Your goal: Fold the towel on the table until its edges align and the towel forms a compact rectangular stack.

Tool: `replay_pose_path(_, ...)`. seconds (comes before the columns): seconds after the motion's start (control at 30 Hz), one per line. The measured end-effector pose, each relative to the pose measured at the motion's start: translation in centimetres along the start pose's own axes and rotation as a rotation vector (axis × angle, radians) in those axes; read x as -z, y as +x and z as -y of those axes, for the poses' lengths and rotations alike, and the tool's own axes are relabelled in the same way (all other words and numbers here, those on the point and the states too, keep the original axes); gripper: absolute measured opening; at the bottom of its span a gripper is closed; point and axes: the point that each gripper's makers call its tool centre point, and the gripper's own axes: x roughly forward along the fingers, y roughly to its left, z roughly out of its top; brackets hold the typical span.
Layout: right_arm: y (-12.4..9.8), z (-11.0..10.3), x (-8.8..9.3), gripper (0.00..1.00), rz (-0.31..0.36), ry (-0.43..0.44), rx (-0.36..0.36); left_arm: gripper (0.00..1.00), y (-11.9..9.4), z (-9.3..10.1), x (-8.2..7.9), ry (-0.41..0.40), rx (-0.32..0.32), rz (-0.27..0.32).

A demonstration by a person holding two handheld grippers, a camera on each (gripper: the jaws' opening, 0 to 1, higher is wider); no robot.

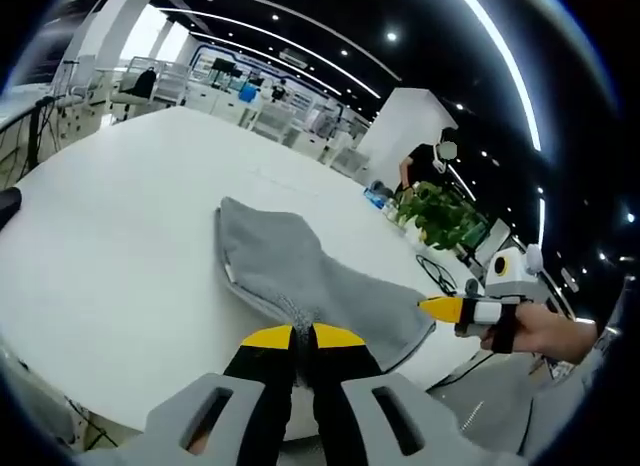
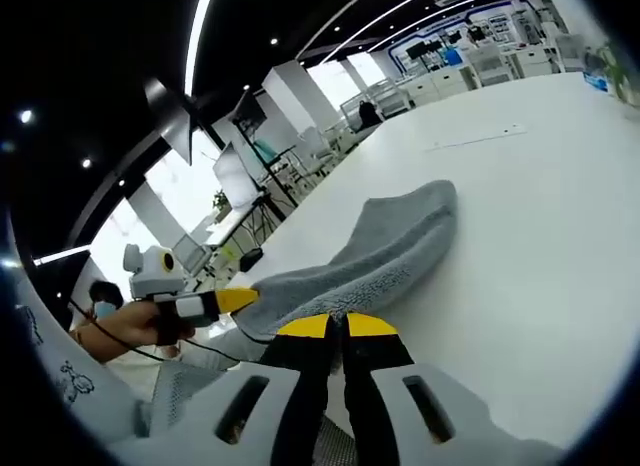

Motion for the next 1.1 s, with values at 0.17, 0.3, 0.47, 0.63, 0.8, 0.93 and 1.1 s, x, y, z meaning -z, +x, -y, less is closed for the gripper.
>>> replay_pose_path(0.17, -1.1, -0.8, -0.4, 0.01, 0.023, 0.019, -0.010, 0.05, -0.7, 1.2, -0.2, -0.019, 0.020, 0.003)
replay_pose_path(0.3, -2.1, -1.5, -0.5, 0.01, 0.040, 0.038, -0.013, 0.05, -1.1, 2.1, 0.0, -0.036, 0.038, -0.009)
replay_pose_path(0.47, -3.3, -2.3, -0.3, 0.02, 0.060, 0.090, -0.017, 0.05, -1.9, 2.8, 0.0, -0.064, 0.055, -0.009)
replay_pose_path(0.63, -4.2, -2.8, 0.1, 0.02, 0.071, 0.138, -0.015, 0.05, -2.4, 3.9, 0.2, -0.078, 0.069, -0.012)
replay_pose_path(0.8, -4.3, -2.0, 0.6, 0.02, 0.062, 0.184, -0.004, 0.05, -1.6, 4.3, 0.3, -0.114, 0.092, -0.011)
replay_pose_path(0.93, -4.2, -1.8, -0.1, 0.02, 0.072, 0.180, -0.008, 0.06, -1.0, 4.7, -0.6, -0.129, 0.099, 0.008)
replay_pose_path(1.1, -3.5, -0.9, -1.5, 0.02, 0.105, 0.233, -0.016, 0.06, 0.1, 4.4, -1.4, -0.188, 0.091, 0.024)
